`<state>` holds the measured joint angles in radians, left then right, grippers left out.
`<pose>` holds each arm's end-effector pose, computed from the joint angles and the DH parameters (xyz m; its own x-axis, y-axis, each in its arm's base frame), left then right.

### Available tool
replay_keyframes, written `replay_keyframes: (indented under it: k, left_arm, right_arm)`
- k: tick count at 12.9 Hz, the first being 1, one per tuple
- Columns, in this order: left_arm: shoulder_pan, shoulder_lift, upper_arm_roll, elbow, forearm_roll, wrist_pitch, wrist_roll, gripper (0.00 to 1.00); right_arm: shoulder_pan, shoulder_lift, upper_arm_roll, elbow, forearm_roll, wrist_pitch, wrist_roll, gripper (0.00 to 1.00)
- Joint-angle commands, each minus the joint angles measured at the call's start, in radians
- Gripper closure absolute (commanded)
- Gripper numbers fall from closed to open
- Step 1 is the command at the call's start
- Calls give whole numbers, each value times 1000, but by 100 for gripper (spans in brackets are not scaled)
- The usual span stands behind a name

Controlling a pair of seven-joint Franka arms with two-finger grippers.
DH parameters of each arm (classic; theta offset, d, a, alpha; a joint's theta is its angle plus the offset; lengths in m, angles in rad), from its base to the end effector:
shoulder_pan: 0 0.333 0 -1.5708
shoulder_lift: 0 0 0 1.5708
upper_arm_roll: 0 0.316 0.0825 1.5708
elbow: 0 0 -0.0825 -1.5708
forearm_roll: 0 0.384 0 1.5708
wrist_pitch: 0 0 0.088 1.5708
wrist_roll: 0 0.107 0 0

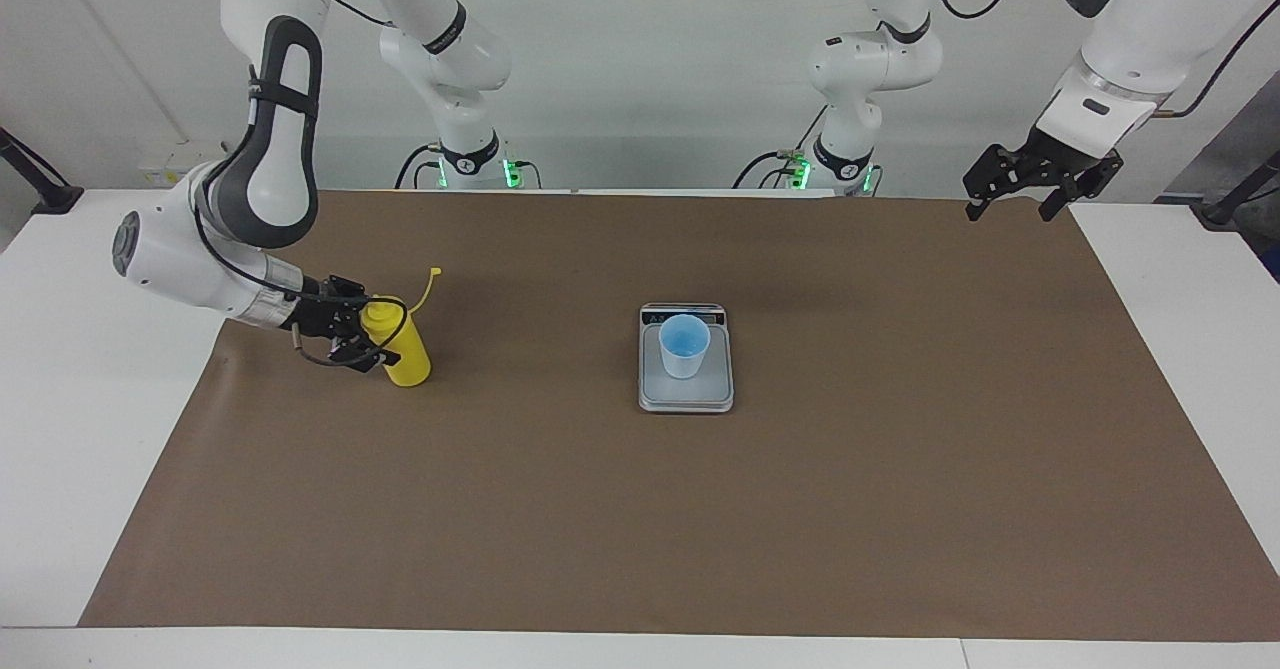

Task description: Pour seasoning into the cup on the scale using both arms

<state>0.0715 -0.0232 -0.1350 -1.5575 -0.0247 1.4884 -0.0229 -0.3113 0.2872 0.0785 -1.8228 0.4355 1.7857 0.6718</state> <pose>0.5376 -0.0379 0.6363 0.9980 -0.0424 -0.0466 -0.0415 -0.9989 0.0205 0.5857 -0.1044 0.3650 0.4370 -0.7466 -0.5016 -0.8846 -0.4577 -0.0895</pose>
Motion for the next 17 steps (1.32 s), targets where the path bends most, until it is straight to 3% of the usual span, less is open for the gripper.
replay_keyframes:
  k: [1, 6, 13, 17]
  left_arm:
    - [10, -15, -6, -15, 14, -10, -9, 0]
    - [10, -14, -6, -15, 14, -10, -9, 0]
    - [10, -14, -6, -15, 14, -10, -9, 0]
    - [10, -15, -6, -15, 14, -10, -9, 0]
  right_arm:
    - [-25, -37, 6, -7, -98, 31, -156, 0]
    - [-11, -69, 14, 72, -283, 48, -285, 0]
    - [121, -238, 20, 80, -374, -34, -395, 0]
    - [201, -295, 21, 79, -377, -40, -422, 0]
